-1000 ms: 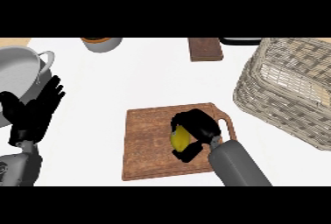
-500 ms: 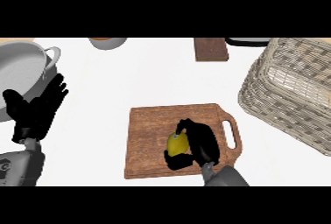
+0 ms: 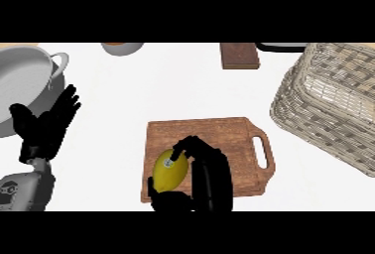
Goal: Pick the lemon from the cutting board and place it in the basket
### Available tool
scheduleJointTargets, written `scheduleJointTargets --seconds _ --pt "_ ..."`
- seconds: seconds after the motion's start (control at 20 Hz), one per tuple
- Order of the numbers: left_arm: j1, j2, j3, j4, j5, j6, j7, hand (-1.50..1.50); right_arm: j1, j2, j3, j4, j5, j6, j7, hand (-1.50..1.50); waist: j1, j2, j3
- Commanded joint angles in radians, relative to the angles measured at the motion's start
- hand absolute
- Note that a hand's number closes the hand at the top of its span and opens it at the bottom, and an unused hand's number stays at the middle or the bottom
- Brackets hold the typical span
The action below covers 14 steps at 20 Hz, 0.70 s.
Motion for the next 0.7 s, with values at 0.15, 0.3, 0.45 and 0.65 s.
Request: scheduleJointTargets --seconds 0.15,0.3,0.45,0.65 --pt "0.007 -0.023 -0.02 -0.032 -0.015 0.017 0.019 0.0 -0.113 0.0 0.038 -0.2 0.298 0.093 0.397 1.5 0.0 0.002 0.0" --pt "0.058 0.019 0.016 -0.013 0.015 -0.044 -0.048 0.0 -0.215 0.0 -0.063 -0.316 0.285 0.295 0.487 1.5 0.004 0.002 -0.001" --pt "0.05 0.016 0.001 -0.069 0.004 -0.028 0.014 0.0 -0.32 0.0 -0.136 -0.29 0.282 0.375 0.502 1.5 0.012 0.003 0.0" --pt "-0.008 0.022 0.025 0.044 0.006 -0.034 -0.025 0.0 -0.404 0.0 -0.249 -0.286 0.283 0.412 0.519 1.5 0.001 0.006 0.0"
